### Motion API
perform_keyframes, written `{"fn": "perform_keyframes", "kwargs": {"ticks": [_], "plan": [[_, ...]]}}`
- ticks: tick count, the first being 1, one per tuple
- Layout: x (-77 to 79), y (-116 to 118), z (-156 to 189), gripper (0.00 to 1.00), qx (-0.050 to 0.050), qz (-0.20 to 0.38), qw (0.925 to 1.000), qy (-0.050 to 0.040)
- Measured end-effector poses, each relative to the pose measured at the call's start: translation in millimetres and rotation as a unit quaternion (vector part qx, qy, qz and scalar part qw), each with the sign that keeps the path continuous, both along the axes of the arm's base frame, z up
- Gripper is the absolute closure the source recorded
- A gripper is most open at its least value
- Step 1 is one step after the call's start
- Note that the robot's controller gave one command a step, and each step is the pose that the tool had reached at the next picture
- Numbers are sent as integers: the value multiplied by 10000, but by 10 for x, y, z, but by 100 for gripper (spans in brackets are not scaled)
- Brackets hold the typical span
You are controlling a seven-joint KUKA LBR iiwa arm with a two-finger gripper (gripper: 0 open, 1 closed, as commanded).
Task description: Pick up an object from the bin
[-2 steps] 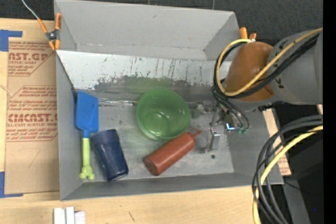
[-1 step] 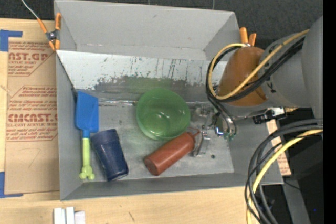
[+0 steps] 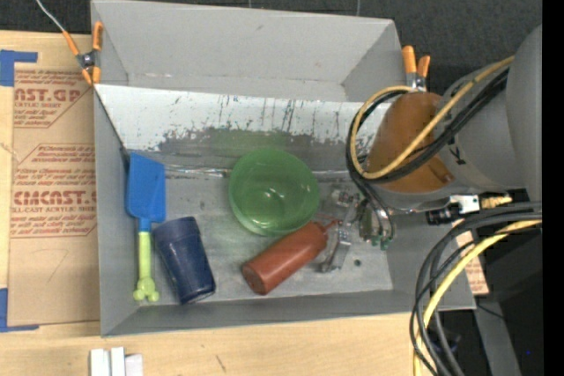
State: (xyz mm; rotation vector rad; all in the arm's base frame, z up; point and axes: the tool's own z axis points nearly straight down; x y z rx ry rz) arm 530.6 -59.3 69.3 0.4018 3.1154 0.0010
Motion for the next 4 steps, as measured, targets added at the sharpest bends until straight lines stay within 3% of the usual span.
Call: {"fn": "perform_keyframes", "kwargs": {"ticks": [1,2,3,4], "plan": [[44,534,3,0,28,42,10000,25],[-46,603,2,0,7,-188,9998,2],[-1,570,-4,100,24,209,9998,39],[-2,570,-4,100,24,211,9998,40]]}}
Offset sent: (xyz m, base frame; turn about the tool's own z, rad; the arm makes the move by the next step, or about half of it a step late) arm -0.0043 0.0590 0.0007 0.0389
